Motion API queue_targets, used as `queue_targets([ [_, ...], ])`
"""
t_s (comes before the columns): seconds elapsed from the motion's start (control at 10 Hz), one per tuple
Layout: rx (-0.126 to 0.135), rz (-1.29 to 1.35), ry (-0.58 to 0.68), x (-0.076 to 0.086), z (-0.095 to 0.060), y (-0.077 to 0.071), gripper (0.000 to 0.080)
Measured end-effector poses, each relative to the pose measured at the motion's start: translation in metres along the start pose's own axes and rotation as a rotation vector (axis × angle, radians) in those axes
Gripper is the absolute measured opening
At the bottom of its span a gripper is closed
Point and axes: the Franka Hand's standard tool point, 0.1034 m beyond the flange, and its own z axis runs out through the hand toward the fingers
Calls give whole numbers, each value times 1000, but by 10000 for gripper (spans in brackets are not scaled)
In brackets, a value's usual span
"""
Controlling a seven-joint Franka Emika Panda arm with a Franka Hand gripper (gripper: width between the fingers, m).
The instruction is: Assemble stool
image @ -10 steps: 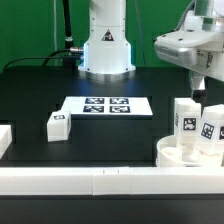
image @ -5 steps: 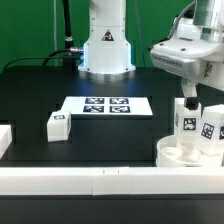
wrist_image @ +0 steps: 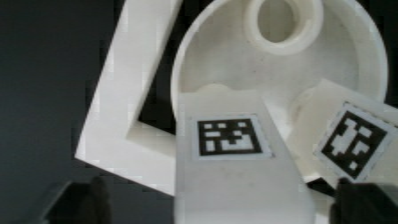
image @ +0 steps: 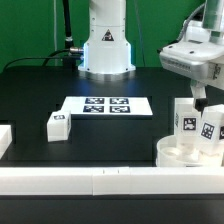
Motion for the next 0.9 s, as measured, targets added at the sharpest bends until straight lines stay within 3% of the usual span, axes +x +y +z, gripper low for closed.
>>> queue_targets([
  [0.1,3,2,1,-1,2,-1,449],
  [0.2,5,5,1,-3,3,-2,449],
  [0.3,5,6,1,-3,3,-2,334],
  [0.7,5,65,2,-4,3,-2,334],
  [0.9,30,333,-2,-6,4,-6,334],
])
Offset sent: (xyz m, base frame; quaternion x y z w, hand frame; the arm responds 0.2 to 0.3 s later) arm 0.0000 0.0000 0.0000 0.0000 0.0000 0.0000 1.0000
